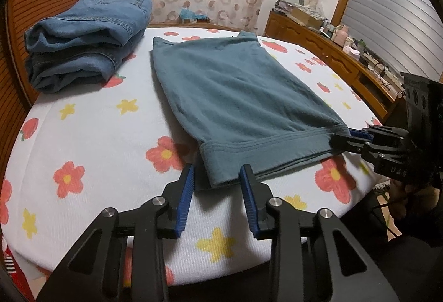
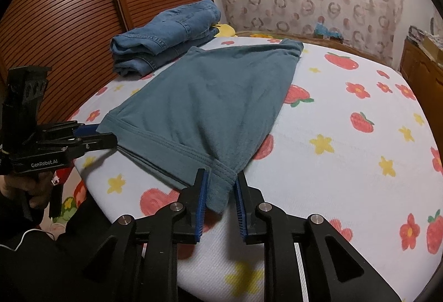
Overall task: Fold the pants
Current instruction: 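Lower the left gripper and pinch the hem of the teal shorts, then lift the pinched hem with the left gripper and fold it over the shorts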
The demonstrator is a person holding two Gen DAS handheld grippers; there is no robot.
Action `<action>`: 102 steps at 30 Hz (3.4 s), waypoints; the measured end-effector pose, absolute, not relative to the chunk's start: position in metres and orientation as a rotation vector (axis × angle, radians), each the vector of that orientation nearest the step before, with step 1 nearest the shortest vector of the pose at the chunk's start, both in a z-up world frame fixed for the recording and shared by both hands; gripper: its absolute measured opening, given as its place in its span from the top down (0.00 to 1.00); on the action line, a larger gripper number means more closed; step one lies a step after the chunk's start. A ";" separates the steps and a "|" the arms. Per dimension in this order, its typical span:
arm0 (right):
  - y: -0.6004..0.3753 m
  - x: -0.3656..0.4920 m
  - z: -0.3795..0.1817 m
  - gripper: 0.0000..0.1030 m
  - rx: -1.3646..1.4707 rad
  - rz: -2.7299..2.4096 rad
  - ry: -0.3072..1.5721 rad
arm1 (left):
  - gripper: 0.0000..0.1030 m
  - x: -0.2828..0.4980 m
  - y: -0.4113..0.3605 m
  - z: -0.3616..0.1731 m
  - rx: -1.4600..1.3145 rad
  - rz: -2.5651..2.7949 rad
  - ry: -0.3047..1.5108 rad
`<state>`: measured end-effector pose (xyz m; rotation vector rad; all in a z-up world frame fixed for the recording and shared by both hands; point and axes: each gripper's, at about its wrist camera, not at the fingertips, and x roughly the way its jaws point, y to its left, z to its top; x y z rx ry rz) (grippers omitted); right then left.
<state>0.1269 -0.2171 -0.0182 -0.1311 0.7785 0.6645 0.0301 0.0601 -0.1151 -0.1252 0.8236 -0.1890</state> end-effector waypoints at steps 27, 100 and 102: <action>-0.218 0.123 -0.019 0.81 -0.142 0.676 0.768 | 0.91 0.024 0.053 -0.105 -0.092 -0.204 0.789; -0.174 0.238 0.024 0.86 -0.122 0.652 0.688 | 0.94 0.108 0.078 -0.032 -0.070 -0.085 0.636; -0.169 0.245 0.018 0.86 -0.130 0.640 0.700 | 0.94 0.110 0.079 -0.034 -0.068 -0.084 0.646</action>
